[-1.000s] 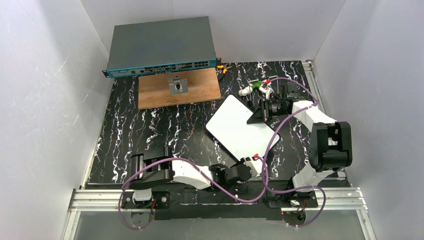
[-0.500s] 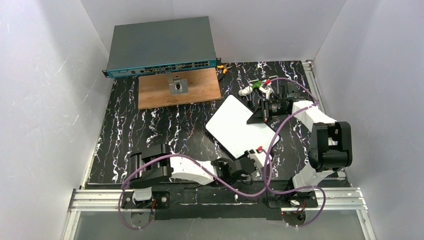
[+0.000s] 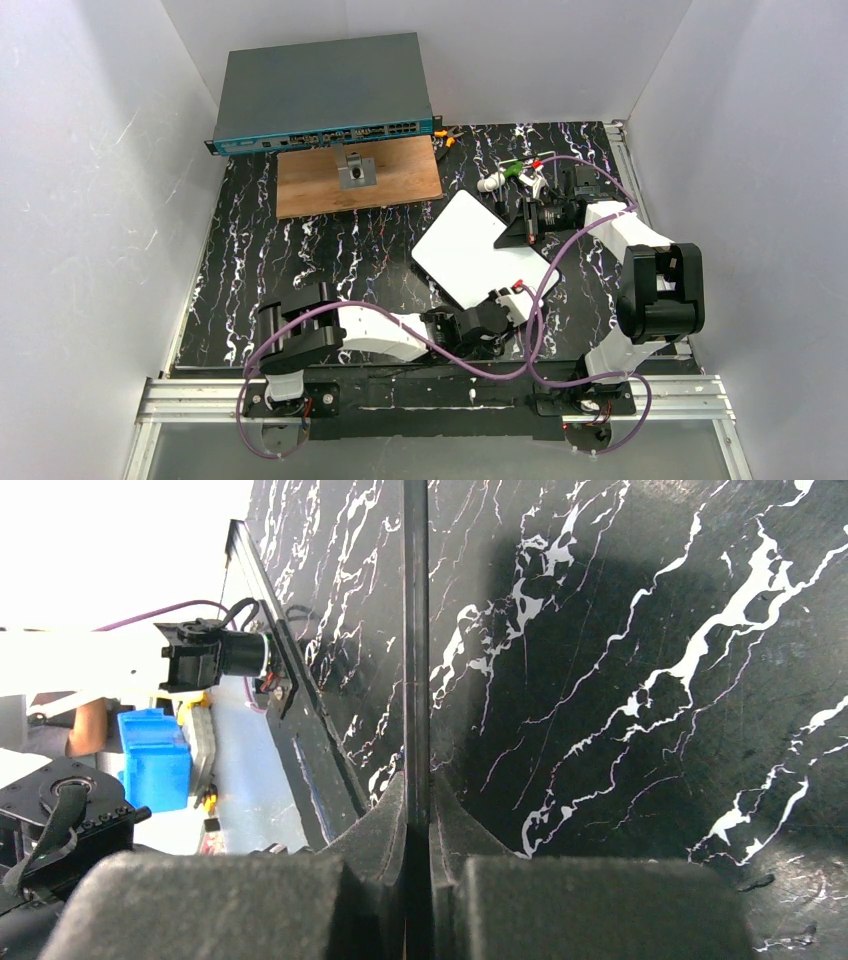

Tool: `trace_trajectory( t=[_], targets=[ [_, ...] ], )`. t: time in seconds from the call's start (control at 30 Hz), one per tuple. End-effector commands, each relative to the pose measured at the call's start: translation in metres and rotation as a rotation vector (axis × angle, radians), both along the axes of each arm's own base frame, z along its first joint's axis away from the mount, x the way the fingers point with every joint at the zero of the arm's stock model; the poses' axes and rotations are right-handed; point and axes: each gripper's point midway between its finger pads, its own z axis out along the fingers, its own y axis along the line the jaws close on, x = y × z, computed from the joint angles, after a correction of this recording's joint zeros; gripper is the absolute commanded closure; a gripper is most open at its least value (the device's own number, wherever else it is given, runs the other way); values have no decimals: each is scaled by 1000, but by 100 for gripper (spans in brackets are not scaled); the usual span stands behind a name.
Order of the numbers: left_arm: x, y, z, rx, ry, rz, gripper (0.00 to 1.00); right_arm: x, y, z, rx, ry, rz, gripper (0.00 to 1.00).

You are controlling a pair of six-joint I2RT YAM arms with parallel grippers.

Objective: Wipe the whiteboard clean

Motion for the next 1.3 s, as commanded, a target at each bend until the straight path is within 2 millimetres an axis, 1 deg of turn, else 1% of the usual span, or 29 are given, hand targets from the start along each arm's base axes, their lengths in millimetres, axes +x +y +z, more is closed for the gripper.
trace_trajectory(
  t=[0.0, 0.1, 0.17, 0.2, 0.27, 0.33, 0.4, 0.53, 0.7, 0.8, 0.87, 0.97, 1.03, 1.1, 1.27],
  targets=[
    [-29, 10, -24, 57, 86, -111, 100, -9, 7, 33, 111, 40, 29, 99],
    [-51, 17, -40, 124, 105, -171, 100, -9, 6, 32, 109, 42, 28, 99],
    [-65, 18, -45, 127, 131, -214, 100, -9, 6, 33, 109, 41, 27, 99],
    [-69, 18, -46, 122, 146, -226, 100, -9, 6, 32, 109, 41, 26, 99],
    [-72, 15, -46, 117, 153, -235, 100, -8, 6, 32, 107, 43, 25, 99],
    [-68, 9, -43, 110, 138, -227, 100, -8, 6, 31, 108, 46, 25, 99],
    [-61, -2, -35, 98, 103, -216, 100, -9, 6, 31, 107, 44, 25, 99],
    [-32, -18, -13, 43, 74, -141, 100, -9, 6, 32, 108, 42, 25, 99],
    [6, -19, 6, -49, 124, -61, 100, -9, 6, 32, 111, 42, 26, 99],
    [22, -23, 14, -85, 140, -56, 100, -10, 6, 32, 112, 45, 27, 99],
    [29, -28, 21, -105, 146, -59, 100, -10, 6, 32, 112, 41, 27, 99],
    [27, -32, 18, -103, 162, -79, 100, -10, 5, 33, 110, 38, 25, 99],
    [22, -28, 10, -103, 187, -83, 100, -10, 4, 32, 112, 40, 23, 99],
    [18, -17, -2, -101, 210, -60, 100, -10, 5, 32, 112, 43, 24, 99],
    [19, 11, -14, -136, 224, 37, 100, -10, 5, 31, 119, 54, 25, 99]
  ],
)
